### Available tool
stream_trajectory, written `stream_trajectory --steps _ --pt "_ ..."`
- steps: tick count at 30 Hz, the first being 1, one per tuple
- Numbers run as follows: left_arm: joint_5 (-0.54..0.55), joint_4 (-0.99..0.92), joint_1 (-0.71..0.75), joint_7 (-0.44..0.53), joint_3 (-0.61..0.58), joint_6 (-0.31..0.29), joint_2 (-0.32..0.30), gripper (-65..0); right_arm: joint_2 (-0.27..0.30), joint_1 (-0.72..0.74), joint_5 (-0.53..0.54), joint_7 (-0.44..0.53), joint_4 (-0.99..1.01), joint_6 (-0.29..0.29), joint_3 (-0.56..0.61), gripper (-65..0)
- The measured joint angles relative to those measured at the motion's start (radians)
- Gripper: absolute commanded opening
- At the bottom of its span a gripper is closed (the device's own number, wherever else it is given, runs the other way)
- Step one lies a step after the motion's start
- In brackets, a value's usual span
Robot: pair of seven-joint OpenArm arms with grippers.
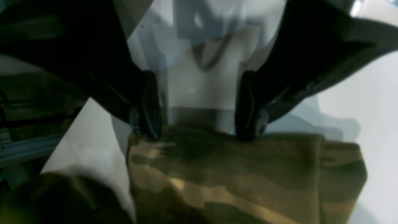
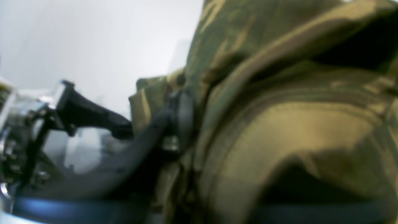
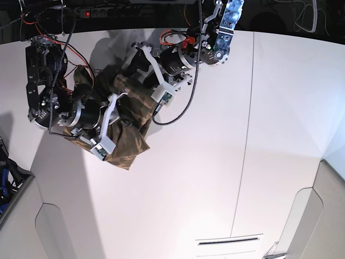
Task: Fold the T-shirt properly
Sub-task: 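Grasp the doubled bundle with both grippers and fold it over again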
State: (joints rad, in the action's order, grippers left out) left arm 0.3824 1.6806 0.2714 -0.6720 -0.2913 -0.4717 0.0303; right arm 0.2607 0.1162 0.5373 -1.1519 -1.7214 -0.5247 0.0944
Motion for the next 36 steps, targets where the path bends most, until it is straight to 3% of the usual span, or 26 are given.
stream_trajectory --steps 2,12,19,24,27,29,33,34,36 --pt "0.000 0.000 -0.003 0.000 0.000 0.000 0.000 -24.3 0.000 0.000 -0.049 0.021 0.000 0.000 0.056 -27.0" --pt "0.004 0.003 0.000 -0.056 0.001 -0.008 -0.001 -24.4 0.002 0.009 -0.061 0.038 0.000 0.002 0.251 -26.9" --pt "-0.005 0.065 0.019 -0.089 0.003 -0.007 -0.009 -24.4 0.003 0.015 -0.060 0.037 -0.007 0.002 0.254 -26.9" --pt "-0.044 0.153 0.023 -0.088 0.003 -0.007 -0.008 -25.1 0.002 0.082 -0.058 0.037 -0.012 0.039 0.221 -27.1" --pt "-0.069 0.207 0.046 -0.092 0.003 -0.008 -0.008 -34.8 0.002 0.117 -0.057 0.039 -0.014 0.039 0.157 -27.1" --pt "-0.085 0.235 0.056 -0.091 0.003 -0.011 -0.008 -41.2 0.002 0.135 -0.060 0.036 -0.014 0.039 0.100 -31.9" --pt "-0.086 0.270 0.055 -0.108 0.003 -0.011 -0.008 -47.0 0.002 0.173 -0.056 0.045 -0.014 0.039 -0.015 -61.3" --pt "-0.087 0.274 0.055 -0.113 0.003 -0.011 -0.008 -48.1 0.002 0.177 -0.058 0.057 -0.014 0.039 -0.042 -65.0" --pt "-0.089 0.283 0.055 -0.114 0.003 -0.011 -0.008 -51.1 0.006 0.175 -0.066 0.078 -0.012 0.039 -0.085 -65.0"
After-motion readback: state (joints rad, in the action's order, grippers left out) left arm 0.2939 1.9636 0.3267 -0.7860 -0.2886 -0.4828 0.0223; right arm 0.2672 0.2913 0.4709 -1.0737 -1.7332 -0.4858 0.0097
